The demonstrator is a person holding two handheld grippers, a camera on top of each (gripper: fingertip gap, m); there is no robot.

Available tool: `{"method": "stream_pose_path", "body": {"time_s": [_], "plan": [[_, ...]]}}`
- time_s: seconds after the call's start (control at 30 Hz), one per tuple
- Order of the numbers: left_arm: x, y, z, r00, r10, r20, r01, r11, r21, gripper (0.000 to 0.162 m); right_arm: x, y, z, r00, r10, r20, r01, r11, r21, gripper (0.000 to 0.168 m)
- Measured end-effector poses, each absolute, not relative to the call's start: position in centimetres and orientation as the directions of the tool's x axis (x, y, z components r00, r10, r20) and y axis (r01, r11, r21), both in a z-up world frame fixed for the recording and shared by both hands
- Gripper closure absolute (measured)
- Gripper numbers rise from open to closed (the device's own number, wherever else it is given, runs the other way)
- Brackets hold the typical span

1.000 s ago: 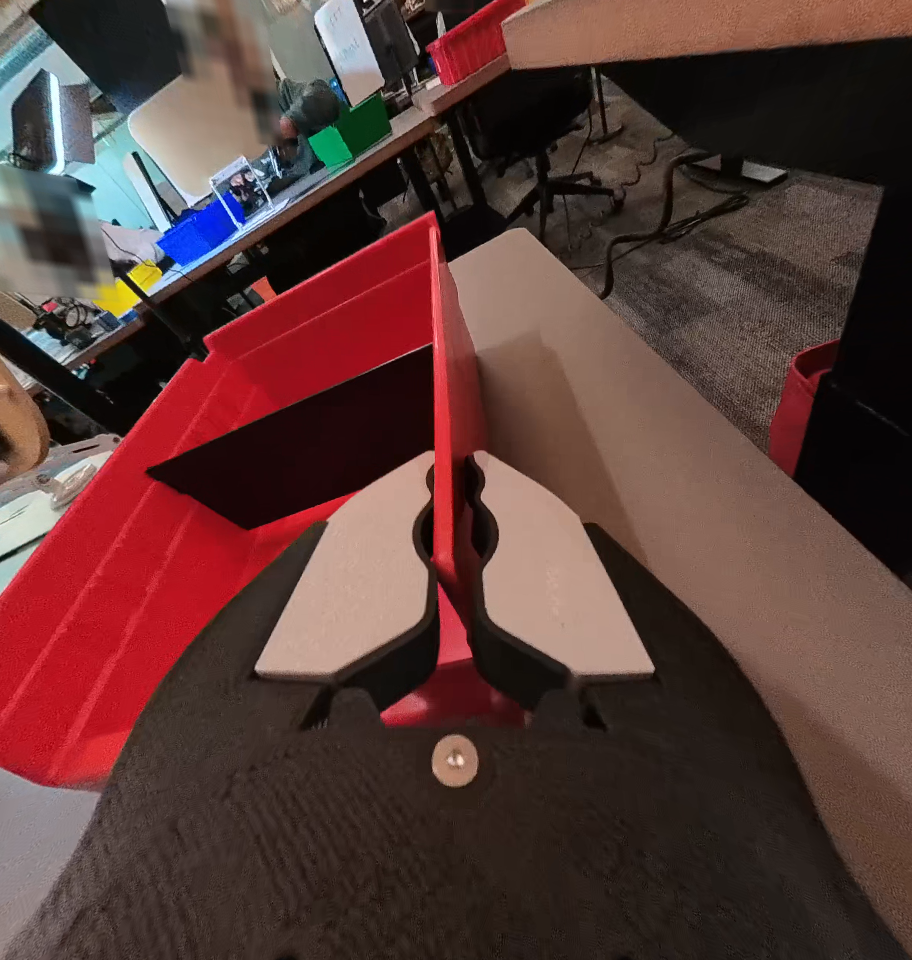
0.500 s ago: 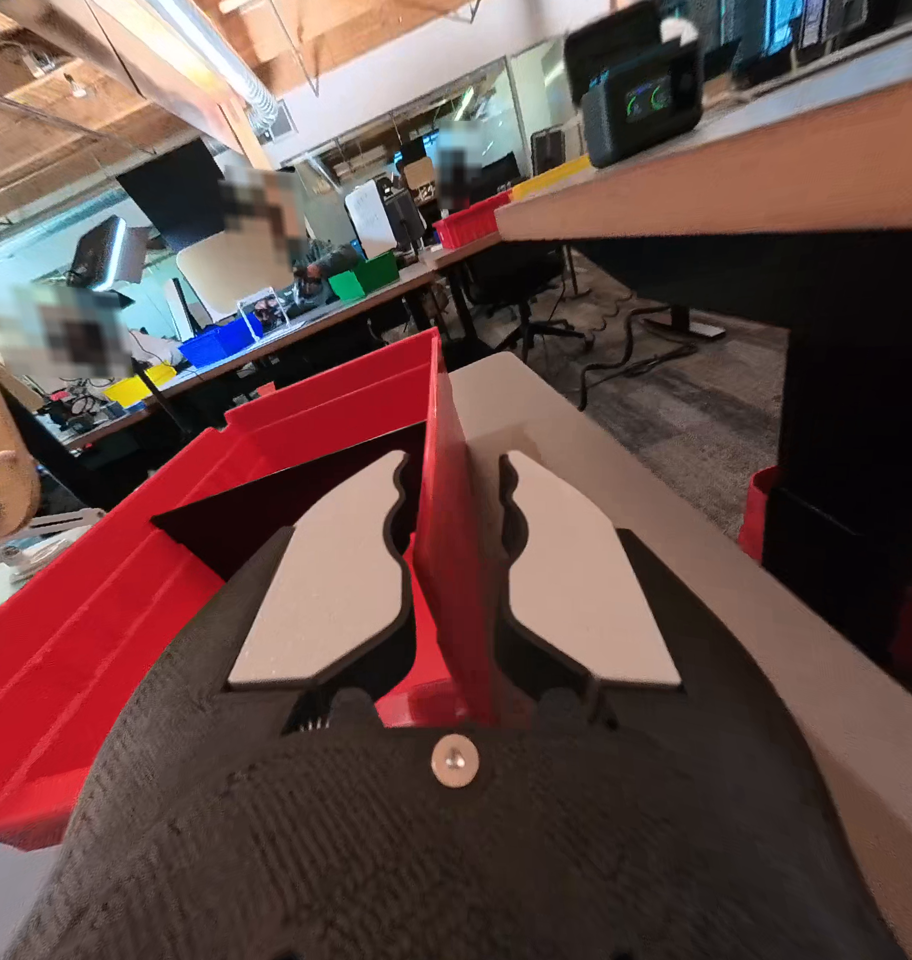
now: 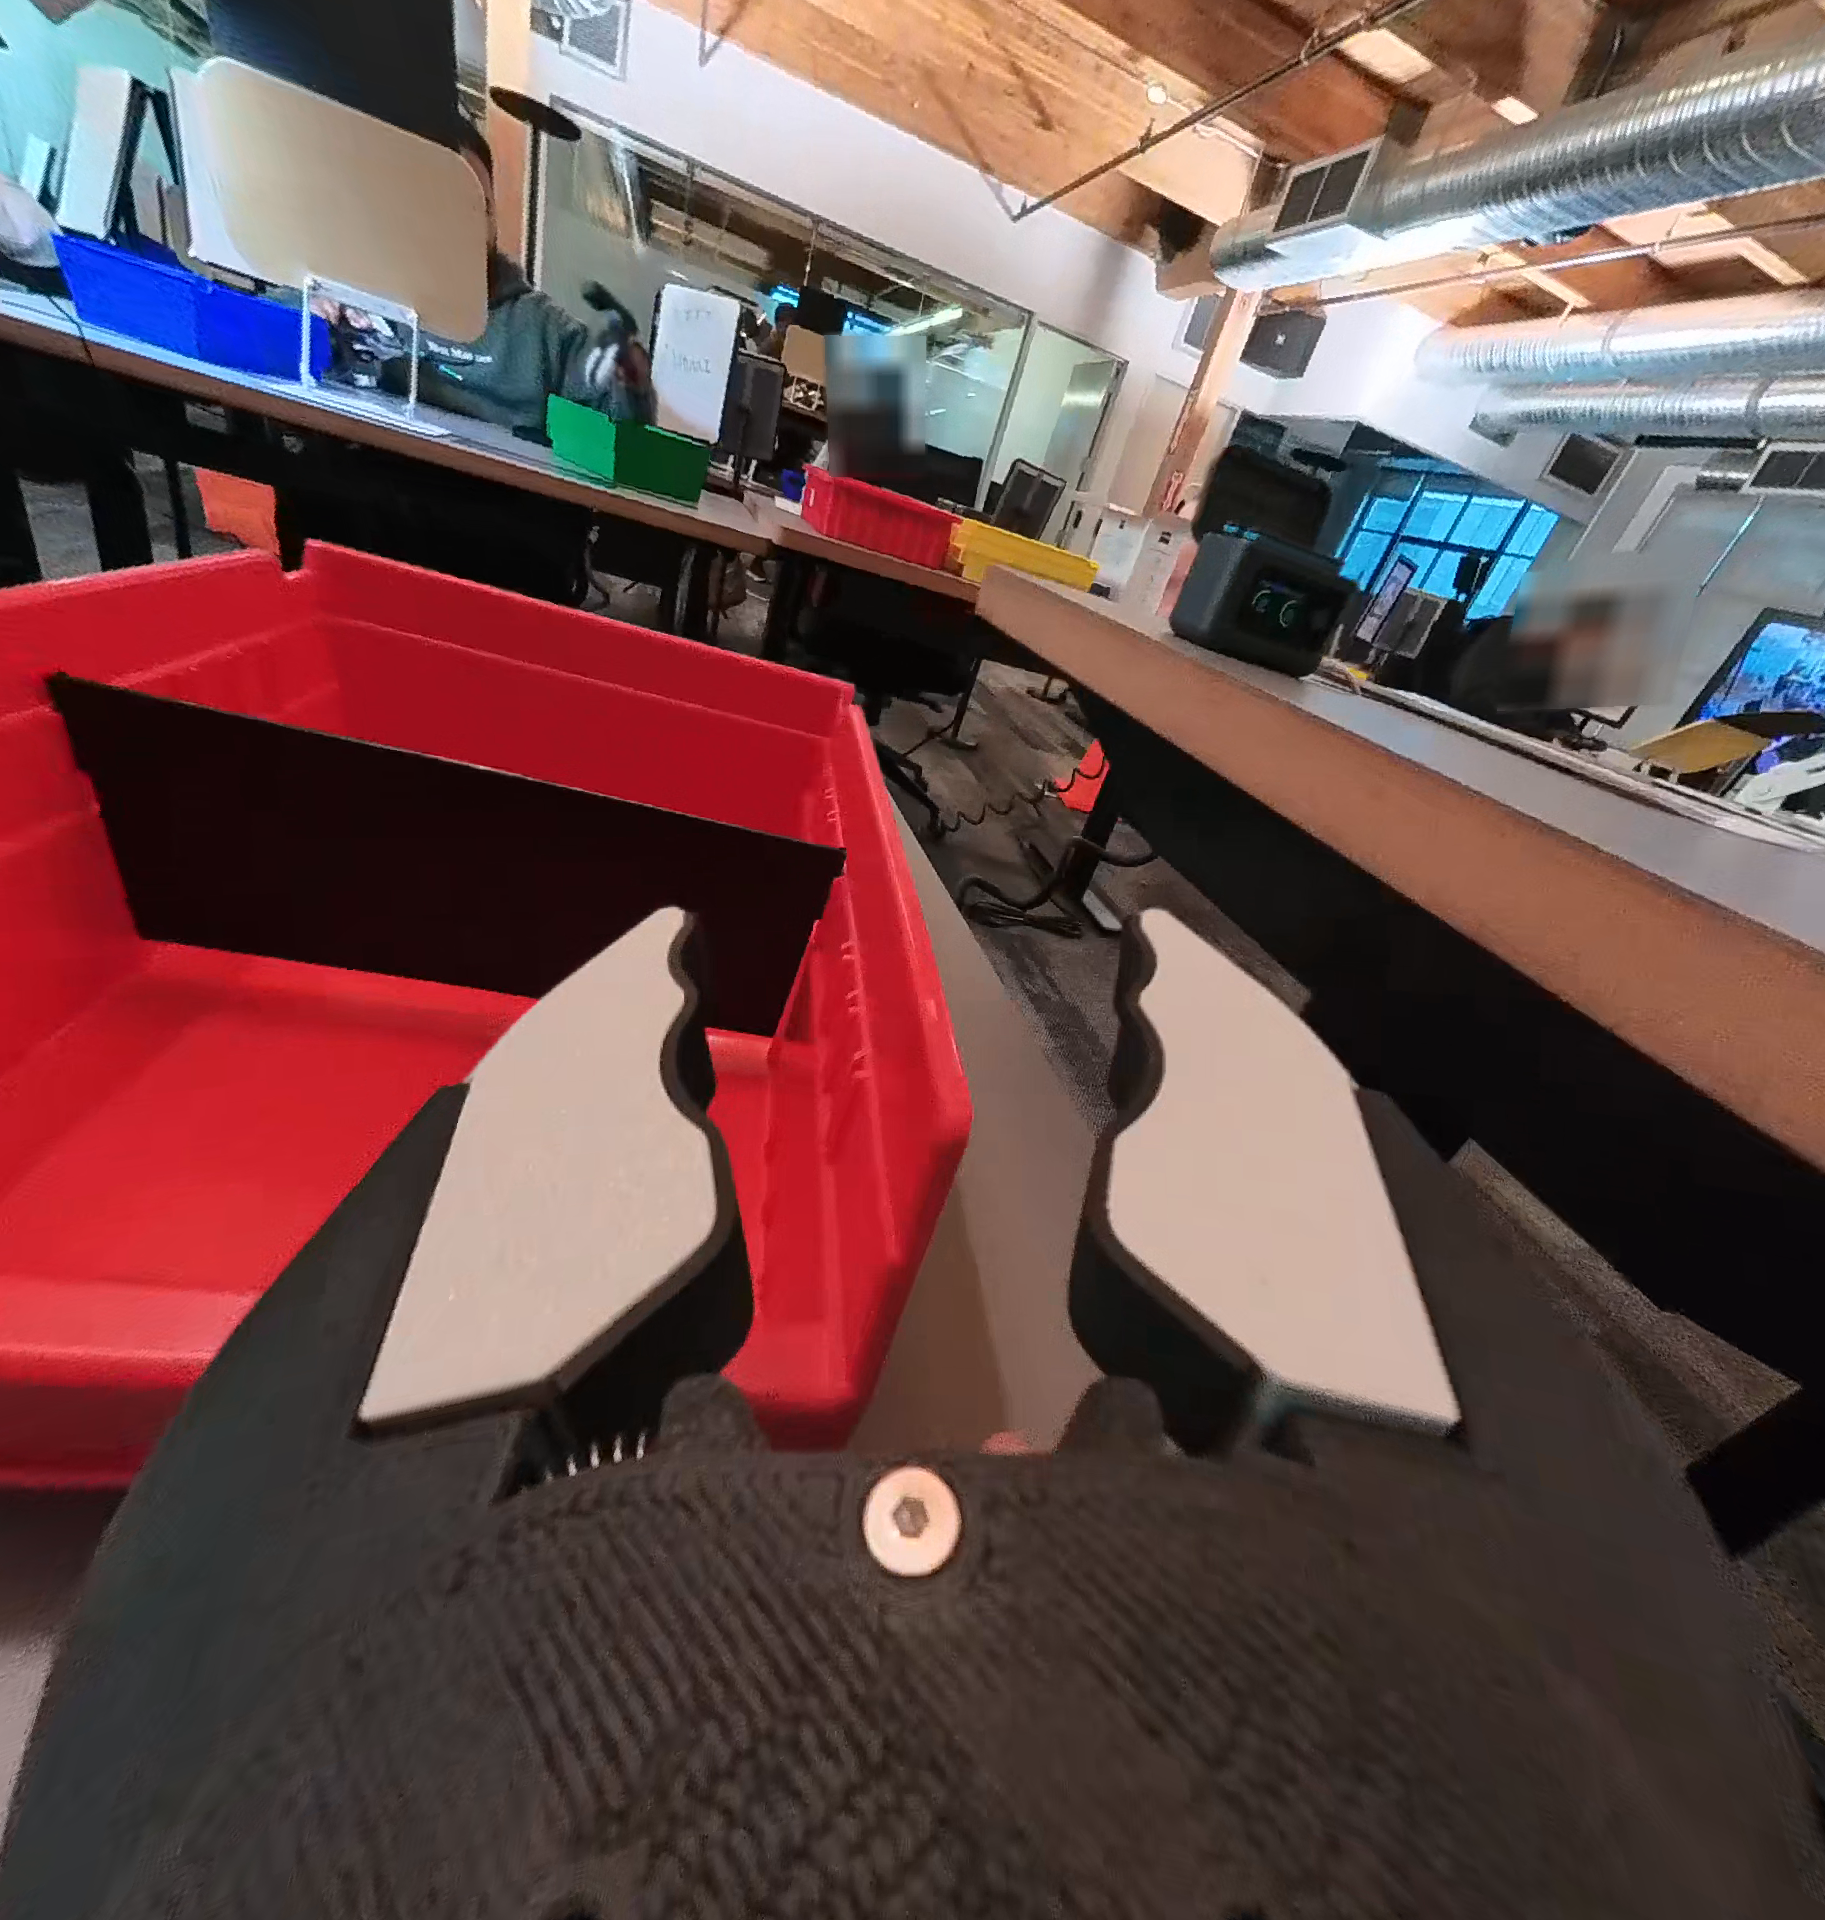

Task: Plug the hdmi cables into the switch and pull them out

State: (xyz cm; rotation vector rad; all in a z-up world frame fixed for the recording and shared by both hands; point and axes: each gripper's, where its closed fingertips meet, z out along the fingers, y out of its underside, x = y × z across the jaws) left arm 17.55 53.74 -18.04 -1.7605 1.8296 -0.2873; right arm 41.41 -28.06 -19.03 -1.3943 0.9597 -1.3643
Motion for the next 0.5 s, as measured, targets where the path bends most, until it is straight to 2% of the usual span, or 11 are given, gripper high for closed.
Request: {"method": "stream_pose_path", "body": {"time_s": [0.07, 0.2, 0.27, 0.33, 0.43, 0.5], "plan": [[17.9, 53.0, -17.9, -0.082, -0.942, -0.326, -0.847, 0.239, -0.475, 0.094, 41.2, -28.0, -18.8, 0.083, -0.965, 0.249, 0.089, -0.242, -0.966, 0.091], [18.0, 53.1, -19.5, -0.289, -0.845, -0.45, -0.869, 0.429, -0.248, 0.092, 40.9, -27.9, -18.7, 0.122, -0.976, 0.183, 0.102, -0.171, -0.98, 0.083], [18.1, 53.1, -20.6, -0.307, -0.855, -0.418, -0.891, 0.412, -0.189, 0.092, 41.1, -27.9, -19.4, 0.12, -0.973, 0.197, 0.077, -0.189, -0.979, 0.082], [17.9, 53.7, -21.3, -0.241, -0.889, -0.388, -0.937, 0.317, -0.145, 0.091, 41.0, -27.9, -19.6, 0.114, -0.97, 0.216, 0.084, -0.208, -0.975, 0.082], [18.8, 53.6, -22.0, -0.143, -0.935, -0.326, -0.96, 0.211, -0.184, 0.092, 40.9, -28.1, -19.4, 0.1, -0.968, 0.232, 0.102, -0.222, -0.97, 0.085], [19.2, 53.4, -22.7, -0.175, -0.941, -0.291, -0.958, 0.231, -0.172, 0.092, 41.1, -28.0, -19.3, 0.097, -0.966, 0.241, 0.111, -0.23, -0.967, 0.085]]}}
